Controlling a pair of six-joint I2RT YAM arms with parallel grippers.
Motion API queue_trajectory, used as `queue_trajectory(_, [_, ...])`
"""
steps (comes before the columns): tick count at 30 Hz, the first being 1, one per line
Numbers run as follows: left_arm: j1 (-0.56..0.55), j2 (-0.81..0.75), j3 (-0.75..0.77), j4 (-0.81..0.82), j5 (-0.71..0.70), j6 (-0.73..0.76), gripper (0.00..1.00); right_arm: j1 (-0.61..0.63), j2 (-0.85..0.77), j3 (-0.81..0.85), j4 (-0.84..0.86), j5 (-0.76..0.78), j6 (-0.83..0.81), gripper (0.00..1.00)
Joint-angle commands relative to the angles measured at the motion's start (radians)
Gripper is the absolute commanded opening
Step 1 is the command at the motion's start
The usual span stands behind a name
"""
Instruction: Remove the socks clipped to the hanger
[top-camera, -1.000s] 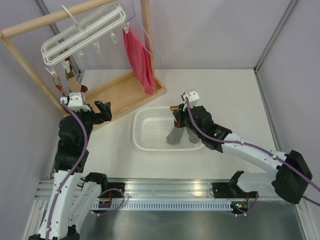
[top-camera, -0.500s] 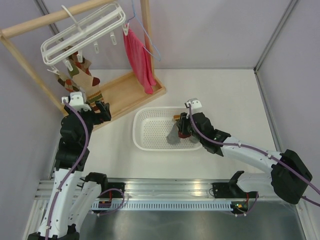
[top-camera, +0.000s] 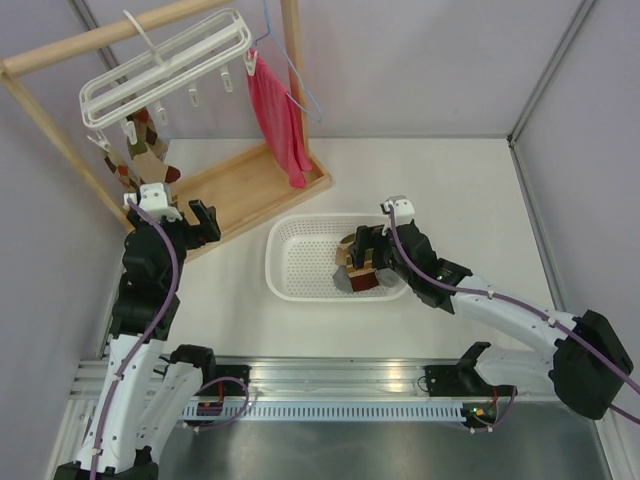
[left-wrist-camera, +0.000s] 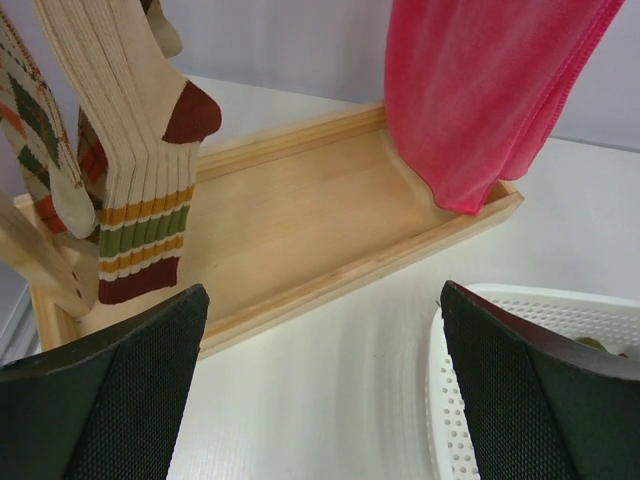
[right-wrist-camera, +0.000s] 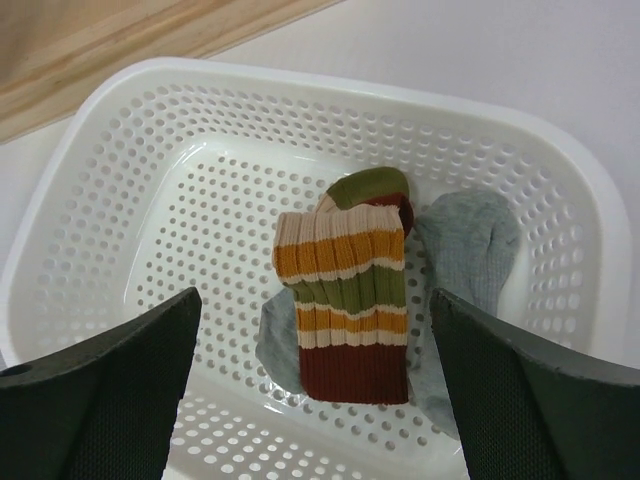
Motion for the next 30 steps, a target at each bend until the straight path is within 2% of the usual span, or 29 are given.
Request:
queue_trajectory(1, [-0.003, 0.003, 0.022, -0.01, -0.064, 0.042, 1.0, -0.009, -0.074, 0.018, -0.039, 0.039, -0.01, 0.98])
queue_trajectory(7, [-0.003, 0.071, 0.043, -0.049, -0.195, 0.02, 1.0, -0.041, -0.126, 0.032, -0.07, 0.009, -0.031, 0.98])
queue_trajectory(10, [-0.001, 0.126, 0.059, -0.066, -0.223, 0.011, 1.0, -0.093, -0.111, 0.035, -0.066, -0.044, -0.034, 0.98])
queue_trajectory(13, [0.023, 0.169, 0.071, -0.066, -0.22, -0.001, 1.0, -0.175, -0.079, 0.038, -0.053, -0.168, -0.031, 0.98])
queue_trajectory(15, [0.051, 0.207, 0.08, -0.067, -0.208, -0.016, 1.0, -0.225, -0.054, 0.035, 0.008, -0.292, -0.014, 0.98])
queue_trajectory(16, [0.092, 0.223, 0.091, -0.066, -0.184, -0.024, 1.0, -0.273, -0.047, 0.033, 0.022, -0.326, -0.004, 0.98])
queue_trajectory(20, [0.213, 0.312, 0.118, -0.053, -0.042, -0.067, 1.0, -0.331, -0.031, 0.024, 0.085, -0.419, 0.027, 0.98])
queue_trajectory(30, [0.24, 0.338, 0.048, 0.112, 0.088, -0.099, 1.0, -0.364, -0.048, -0.003, 0.122, -0.467, -0.002, 0.98])
